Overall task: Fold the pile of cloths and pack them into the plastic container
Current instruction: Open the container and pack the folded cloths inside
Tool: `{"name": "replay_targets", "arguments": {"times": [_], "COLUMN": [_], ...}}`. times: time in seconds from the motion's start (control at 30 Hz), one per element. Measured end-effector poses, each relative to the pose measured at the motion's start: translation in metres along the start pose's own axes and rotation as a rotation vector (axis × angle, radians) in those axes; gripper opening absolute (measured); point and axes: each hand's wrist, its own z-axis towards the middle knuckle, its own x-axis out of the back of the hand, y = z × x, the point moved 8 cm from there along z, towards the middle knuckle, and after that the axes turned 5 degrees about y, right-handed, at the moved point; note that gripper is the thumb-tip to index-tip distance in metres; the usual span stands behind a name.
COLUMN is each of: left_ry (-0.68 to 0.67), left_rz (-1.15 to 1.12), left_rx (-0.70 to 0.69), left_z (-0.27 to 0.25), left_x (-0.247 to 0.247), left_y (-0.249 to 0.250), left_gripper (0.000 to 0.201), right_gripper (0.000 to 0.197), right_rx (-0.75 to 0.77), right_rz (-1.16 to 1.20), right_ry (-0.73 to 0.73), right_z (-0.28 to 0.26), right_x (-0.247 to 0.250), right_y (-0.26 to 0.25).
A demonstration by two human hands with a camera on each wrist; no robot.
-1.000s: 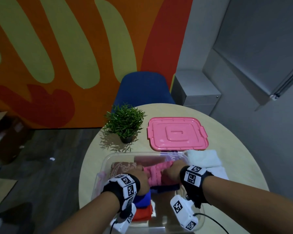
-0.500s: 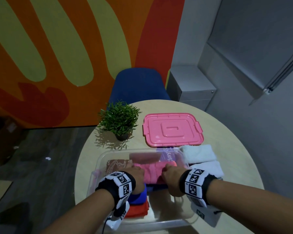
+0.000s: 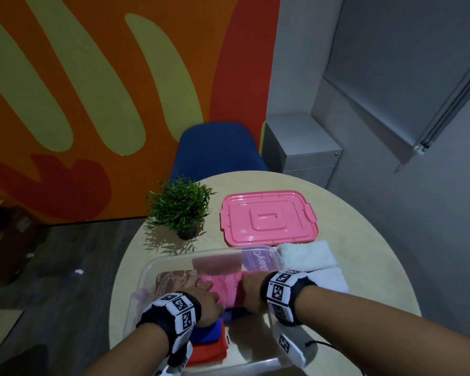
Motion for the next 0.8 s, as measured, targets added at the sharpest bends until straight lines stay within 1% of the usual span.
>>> {"name": "replay_targets", "arguments": {"times": [0.03, 0.07, 0.1, 0.13, 0.17, 0.23, 0.3, 0.37, 0.43, 0.53, 0.6, 0.7, 0.73, 0.8], "left_ry": [0.033, 0.076, 0.117, 0.163, 0.222, 0.328, 0.415, 0.481, 0.503, 0.465, 0.388, 0.309, 0.287, 0.251], "left_rz": [-0.032, -0.085, -0.149, -0.230, -0.296, -0.458, -0.591, -0.624, -0.652, -0.739, -0.832, -0.977, -1.036, -1.156], "left_rx": [0.015, 0.044, 0.104, 0.155, 0.175, 0.153, 0.095, 0.053, 0.031, 0.038, 0.105, 0.330, 0.416, 0.569], "left_z": [-0.001, 0.000, 0.001, 0.003, 0.003, 0.003, -0.001, 0.000, 0.008, 0.029, 0.047, 0.074, 0.080, 0.088], "left_x": [0.007, 0.014, 0.024, 0.032, 0.045, 0.072, 0.103, 0.128, 0.143, 0.150, 0.143, 0.113, 0.100, 0.077], "left_y": [0.002, 0.002, 0.000, -0.001, 0.002, 0.018, 0.047, 0.080, 0.116, 0.167, 0.193, 0.207, 0.208, 0.207], "left_gripper": [0.046, 0.043, 0.041, 0.040, 0.038, 0.029, 0.016, 0.013, 0.018, 0.028, 0.038, 0.046, 0.049, 0.058], "right_gripper": [0.034, 0.029, 0.027, 0.029, 0.028, 0.021, 0.016, 0.013, 0.013, 0.011, 0.027, 0.064, 0.073, 0.083], "right_rx": [0.039, 0.043, 0.072, 0.039, 0.033, 0.065, 0.032, -0.026, -0.084, -0.213, -0.281, -0.377, -0.402, -0.427], "right_rz": [0.064, 0.088, 0.113, 0.152, 0.227, 0.332, 0.368, 0.380, 0.419, 0.551, 0.633, 0.748, 0.785, 0.845], "right_ry": [0.095, 0.106, 0.141, 0.156, 0.196, 0.354, 0.485, 0.562, 0.585, 0.579, 0.532, 0.404, 0.346, 0.216], "right_z": [-0.006, -0.018, -0.025, -0.025, -0.025, -0.034, -0.040, -0.045, -0.047, -0.048, -0.045, -0.035, -0.030, -0.021], "right_x": [0.013, 0.024, 0.034, 0.042, 0.053, 0.080, 0.098, 0.102, 0.093, 0.066, 0.039, -0.008, -0.025, -0.058], "right_y": [0.005, 0.007, 0.013, 0.025, 0.038, 0.066, 0.107, 0.150, 0.191, 0.249, 0.278, 0.309, 0.315, 0.320]}}
